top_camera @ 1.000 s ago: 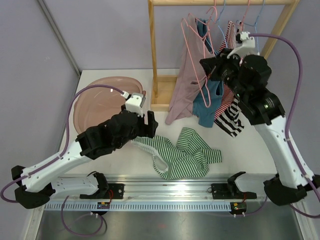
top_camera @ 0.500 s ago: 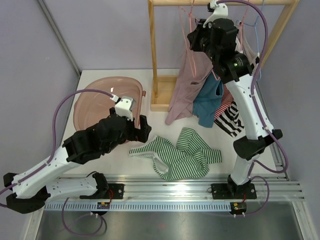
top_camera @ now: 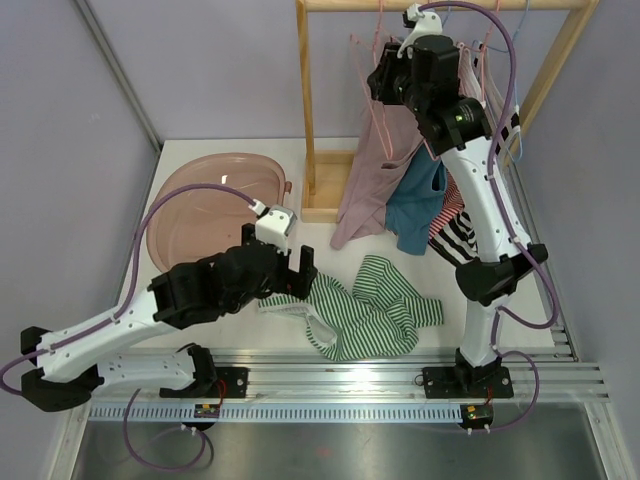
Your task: Remove the tank top from the hanger
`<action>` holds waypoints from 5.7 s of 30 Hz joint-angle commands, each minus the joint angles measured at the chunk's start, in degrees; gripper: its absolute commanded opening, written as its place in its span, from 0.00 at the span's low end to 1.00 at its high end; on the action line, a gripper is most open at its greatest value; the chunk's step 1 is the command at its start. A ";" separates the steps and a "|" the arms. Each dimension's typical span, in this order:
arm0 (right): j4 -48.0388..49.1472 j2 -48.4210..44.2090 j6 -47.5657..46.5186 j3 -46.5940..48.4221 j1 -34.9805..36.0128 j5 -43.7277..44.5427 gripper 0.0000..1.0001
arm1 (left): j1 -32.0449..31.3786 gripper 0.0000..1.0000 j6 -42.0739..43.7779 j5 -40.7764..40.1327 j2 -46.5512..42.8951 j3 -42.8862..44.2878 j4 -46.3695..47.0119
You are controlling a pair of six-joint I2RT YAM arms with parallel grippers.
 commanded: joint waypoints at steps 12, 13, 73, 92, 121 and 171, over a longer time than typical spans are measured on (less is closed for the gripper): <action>2.88 -35.21 -0.74 -26.68 -0.19 -5.65 0.99 | -9.74 0.99 2.15 4.51 14.89 -8.58 23.30; 2.96 -37.43 -0.74 -29.05 -0.10 -5.74 0.99 | -10.01 0.99 2.41 5.13 16.31 -8.67 24.09; -4.51 -65.76 3.04 -53.60 -0.01 5.07 0.99 | 39.45 0.00 9.80 3.95 20.18 35.90 -6.14; -11.36 -30.87 -5.56 -21.00 -0.10 8.51 0.73 | 50.46 0.99 7.16 19.01 12.65 17.89 -4.30; -5.81 -3.01 -12.51 -0.17 -7.66 -1.51 0.43 | 43.25 0.99 10.94 24.64 -10.75 -0.49 -2.89; -13.20 -49.28 -2.50 -32.84 -7.66 -15.91 0.00 | 20.24 0.99 10.41 21.32 5.76 29.72 9.24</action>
